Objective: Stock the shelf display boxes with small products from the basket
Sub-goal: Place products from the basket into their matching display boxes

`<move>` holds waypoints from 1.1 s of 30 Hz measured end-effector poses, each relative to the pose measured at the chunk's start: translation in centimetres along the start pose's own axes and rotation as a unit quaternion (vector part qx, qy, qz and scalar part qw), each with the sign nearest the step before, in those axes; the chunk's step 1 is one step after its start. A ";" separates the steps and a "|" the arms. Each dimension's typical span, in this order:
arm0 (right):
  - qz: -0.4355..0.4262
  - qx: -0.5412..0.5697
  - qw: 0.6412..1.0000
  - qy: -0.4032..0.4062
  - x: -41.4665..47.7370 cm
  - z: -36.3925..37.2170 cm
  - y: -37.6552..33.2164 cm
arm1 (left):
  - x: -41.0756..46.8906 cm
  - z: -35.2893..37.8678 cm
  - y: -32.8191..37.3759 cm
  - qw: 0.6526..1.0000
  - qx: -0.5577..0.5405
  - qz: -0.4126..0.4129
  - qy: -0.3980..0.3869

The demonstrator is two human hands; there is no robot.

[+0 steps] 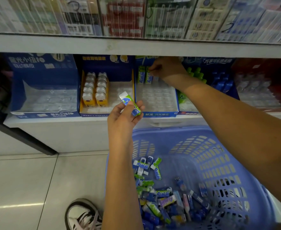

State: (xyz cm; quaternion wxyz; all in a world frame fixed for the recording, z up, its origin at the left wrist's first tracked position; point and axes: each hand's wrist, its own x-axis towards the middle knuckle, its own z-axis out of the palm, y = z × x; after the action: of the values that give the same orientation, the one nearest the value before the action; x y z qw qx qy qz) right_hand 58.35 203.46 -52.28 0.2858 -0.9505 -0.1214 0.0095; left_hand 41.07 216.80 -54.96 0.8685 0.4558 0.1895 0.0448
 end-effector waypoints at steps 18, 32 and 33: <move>0.054 0.466 0.883 -0.004 -14.4 2.0 -3.0 | -0.6 0.7 -0.8 0.998 0.038 0.050 -0.032; -0.027 0.095 0.985 0.138 -3.5 1.9 -1.4 | 0.4 1.3 -3.4 0.722 0.655 0.185 -0.126; -0.036 0.086 0.987 0.129 -3.1 2.2 -1.4 | 0.5 1.3 -3.3 0.720 0.657 0.183 -0.127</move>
State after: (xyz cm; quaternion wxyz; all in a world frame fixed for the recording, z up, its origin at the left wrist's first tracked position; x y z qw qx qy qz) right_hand 54.81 205.00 -53.53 0.3799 -0.9107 -0.1167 -0.1129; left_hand 41.69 213.99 -57.16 0.3414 0.9394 -0.0282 0.0086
